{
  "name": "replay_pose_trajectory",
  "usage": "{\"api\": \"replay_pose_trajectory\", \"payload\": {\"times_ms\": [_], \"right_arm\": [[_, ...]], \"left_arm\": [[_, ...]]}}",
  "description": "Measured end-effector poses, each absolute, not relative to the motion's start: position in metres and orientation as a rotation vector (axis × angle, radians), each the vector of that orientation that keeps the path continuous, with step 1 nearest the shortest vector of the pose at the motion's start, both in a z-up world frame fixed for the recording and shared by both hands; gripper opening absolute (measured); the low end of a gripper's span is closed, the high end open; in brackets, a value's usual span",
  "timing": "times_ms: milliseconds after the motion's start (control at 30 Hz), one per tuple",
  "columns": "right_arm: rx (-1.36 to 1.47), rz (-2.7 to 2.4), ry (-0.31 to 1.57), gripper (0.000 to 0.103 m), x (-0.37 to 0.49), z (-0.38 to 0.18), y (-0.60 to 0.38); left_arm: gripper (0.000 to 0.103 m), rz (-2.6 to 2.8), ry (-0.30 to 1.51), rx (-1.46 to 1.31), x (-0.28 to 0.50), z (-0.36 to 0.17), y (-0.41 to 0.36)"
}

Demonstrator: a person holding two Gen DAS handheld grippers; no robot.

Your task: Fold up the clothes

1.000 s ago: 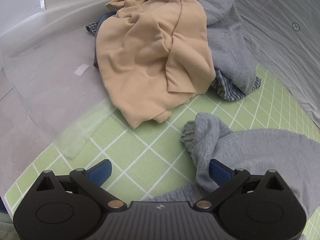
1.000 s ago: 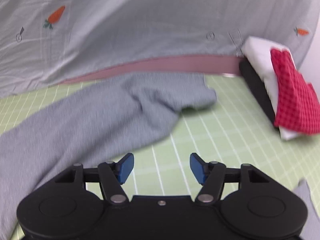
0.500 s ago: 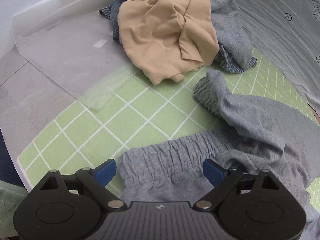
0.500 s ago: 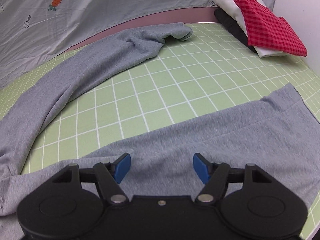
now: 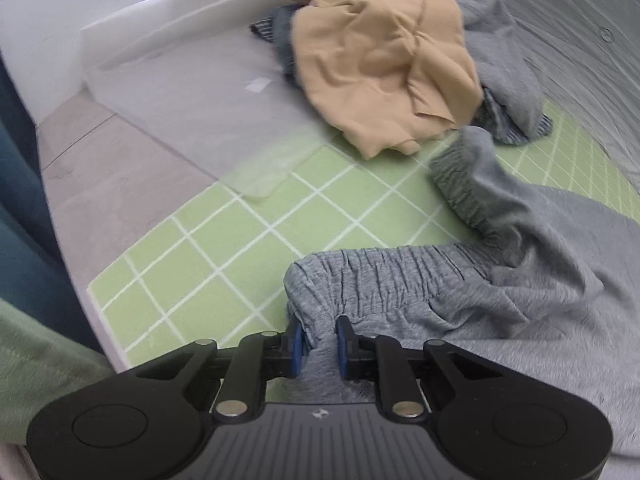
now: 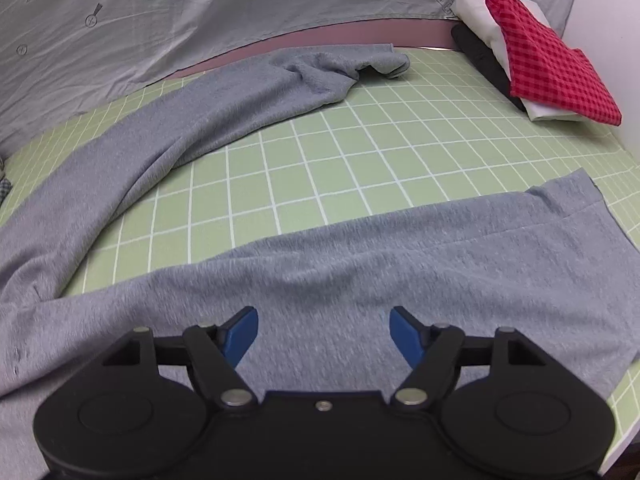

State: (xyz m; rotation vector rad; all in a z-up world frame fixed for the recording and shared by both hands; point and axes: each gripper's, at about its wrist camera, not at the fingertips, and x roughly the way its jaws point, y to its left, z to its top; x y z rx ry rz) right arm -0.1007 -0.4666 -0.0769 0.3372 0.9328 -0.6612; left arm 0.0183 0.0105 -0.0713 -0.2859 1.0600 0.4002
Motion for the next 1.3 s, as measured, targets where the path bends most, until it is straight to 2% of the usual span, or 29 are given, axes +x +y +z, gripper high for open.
{"api": "replay_pose_trajectory", "payload": {"times_ms": [100,167,267,400,500,600,733,800,833,1200,1300], "right_arm": [[0.345,-0.658,0.942,0.074,-0.115,-0.079,-0.472],[0.361,-0.665,0.943,0.074,-0.124,-0.080,-0.481],[0.384,-0.689,0.933,0.075,-0.136,-0.080,-0.498],[0.428,-0.740,0.901,0.077,-0.149,-0.078,-0.531],[0.455,-0.759,0.882,0.078,-0.152,-0.077,-0.554],[0.458,-0.767,0.864,0.081,-0.151,-0.077,-0.573],[0.464,-0.769,0.845,0.089,-0.144,-0.078,-0.598],[0.466,-0.766,0.824,0.101,-0.139,-0.078,-0.611],[0.467,-0.763,0.809,0.103,-0.137,-0.079,-0.617],[0.644,-0.722,0.641,0.103,-0.100,-0.093,-0.760],[0.727,-0.671,0.605,0.103,-0.057,-0.096,-0.784]], "left_arm": [[0.020,0.467,1.062,-0.294,0.010,-0.070,0.023],[0.025,0.478,1.057,-0.316,0.006,-0.065,0.024],[0.039,0.500,1.001,-0.293,0.001,-0.049,0.009],[0.075,0.503,0.898,-0.263,-0.001,-0.021,-0.022],[0.080,0.465,0.848,-0.227,0.007,-0.006,-0.055],[0.089,0.426,0.830,-0.174,0.019,-0.002,-0.089],[0.094,0.321,0.901,-0.132,0.043,-0.020,-0.135],[0.094,0.275,0.948,-0.106,0.056,-0.035,-0.158],[0.095,0.255,0.971,-0.094,0.062,-0.042,-0.168],[0.095,0.265,1.163,-0.060,0.132,-0.095,-0.219],[0.103,0.302,1.168,-0.103,0.137,-0.099,-0.216]]}}
